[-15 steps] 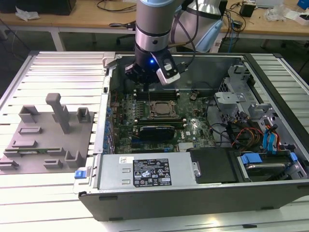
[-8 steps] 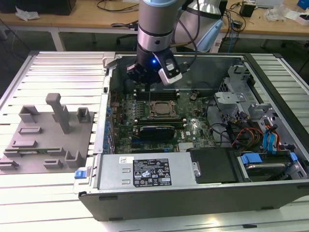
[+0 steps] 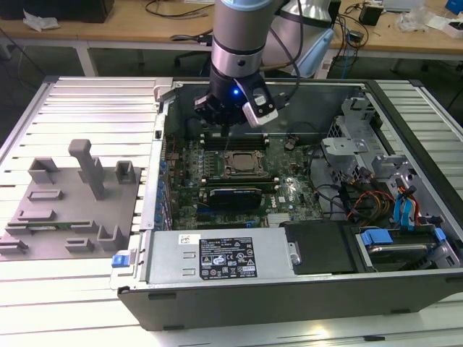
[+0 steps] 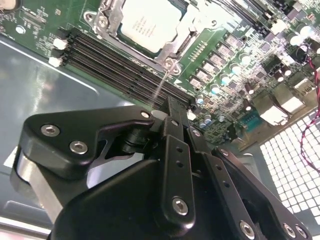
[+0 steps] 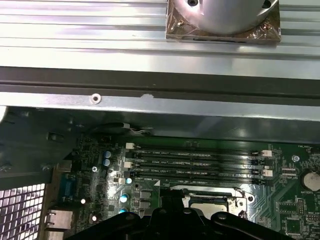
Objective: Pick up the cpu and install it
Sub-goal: 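Install the first cpu locking lever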
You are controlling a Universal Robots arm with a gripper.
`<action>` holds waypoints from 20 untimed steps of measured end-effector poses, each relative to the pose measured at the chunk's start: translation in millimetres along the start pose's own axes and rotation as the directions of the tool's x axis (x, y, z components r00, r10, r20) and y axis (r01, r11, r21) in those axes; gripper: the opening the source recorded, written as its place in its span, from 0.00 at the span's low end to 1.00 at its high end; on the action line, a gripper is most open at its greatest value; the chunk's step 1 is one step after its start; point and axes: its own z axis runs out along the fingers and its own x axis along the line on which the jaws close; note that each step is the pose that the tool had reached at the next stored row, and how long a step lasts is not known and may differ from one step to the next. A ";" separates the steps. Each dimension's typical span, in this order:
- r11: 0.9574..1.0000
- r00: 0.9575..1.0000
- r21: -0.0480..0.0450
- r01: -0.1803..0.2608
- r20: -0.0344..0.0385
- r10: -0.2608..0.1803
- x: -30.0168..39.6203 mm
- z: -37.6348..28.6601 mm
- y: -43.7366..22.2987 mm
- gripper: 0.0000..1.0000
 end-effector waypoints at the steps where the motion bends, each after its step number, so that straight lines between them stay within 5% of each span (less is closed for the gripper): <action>1: 1.000 1.000 0.000 0.000 0.000 0.000 -1.1 0.0 -0.1 0.11; 10: 1.000 1.000 0.000 -0.009 0.006 0.009 -3.2 4.8 -1.6 0.11; 17: 0.998 0.998 0.000 -0.057 0.032 0.057 -3.3 10.0 -2.8 0.11; 20: 0.998 0.996 0.003 -0.070 0.050 0.070 -3.3 11.3 -3.1 0.11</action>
